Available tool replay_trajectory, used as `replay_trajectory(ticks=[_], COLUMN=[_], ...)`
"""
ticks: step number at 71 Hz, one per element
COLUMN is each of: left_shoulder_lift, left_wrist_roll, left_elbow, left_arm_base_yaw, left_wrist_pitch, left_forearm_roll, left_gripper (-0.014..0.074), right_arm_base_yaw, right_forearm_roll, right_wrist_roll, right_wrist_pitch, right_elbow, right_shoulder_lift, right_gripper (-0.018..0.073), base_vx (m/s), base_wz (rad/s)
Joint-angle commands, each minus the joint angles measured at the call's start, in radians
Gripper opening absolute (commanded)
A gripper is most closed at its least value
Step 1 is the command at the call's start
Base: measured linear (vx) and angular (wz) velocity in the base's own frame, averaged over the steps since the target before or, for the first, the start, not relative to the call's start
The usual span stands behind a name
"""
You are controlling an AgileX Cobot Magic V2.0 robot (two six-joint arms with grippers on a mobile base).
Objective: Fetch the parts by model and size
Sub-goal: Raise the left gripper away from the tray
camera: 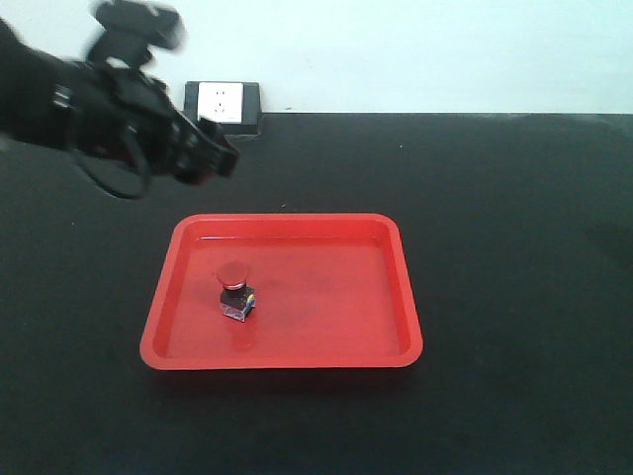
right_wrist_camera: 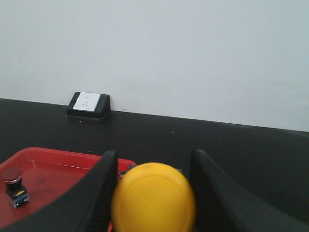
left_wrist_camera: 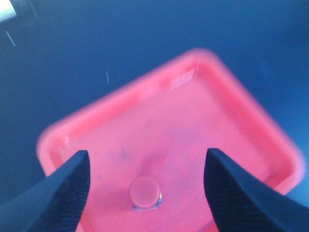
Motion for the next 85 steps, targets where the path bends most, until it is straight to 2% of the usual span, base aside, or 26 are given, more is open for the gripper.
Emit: replay_trajectory(ticks=[1, 17, 36, 57, 85], left_shoulder_lift=[-0.134, -0.381, -0.682, -1.003, -1.312], left_wrist_roll=[-0.008, -0.005, -0.005, -0.005, -0.008], left_elbow=[-0.012, 0.092, 0.294, 0.490, 0.740], left_arm_base_yaw=[-0.003, -0.002, -0.002, -0.002, -0.011], left_wrist_pitch=[-0.034, -0.053, -0.123, -0.111, -0.148], left_forearm_roll=[-0.018, -0.016, -0.016, -0.034, -0.047], left_gripper=[0.0464, 0.0464, 0.0464, 0.0464, 0.0464], right_arm_base_yaw=[-0.003, -0.003, -0.003, -0.003, -0.003], right_forearm_roll=[-0.007, -0.007, -0.007, -0.007, -0.007], right_wrist_roll=[-0.007, -0.007, -0.007, -0.007, -0.007], right_wrist_pitch=[-0.084, -0.084, -0.084, -0.084, -0.089], right_elbow=[-0.026, -0.026, -0.026, -0.026, -0.026], right_shoulder_lift=[0.021, 0.021, 0.021, 0.021, 0.021], right_gripper=[-0.0005, -0.0005, -0.0005, -0.0005, -0.0005], base_vx=[0.00, 0.00, 0.00, 0.00, 0.00], base_wz=[0.00, 0.00, 0.00, 0.00, 0.00])
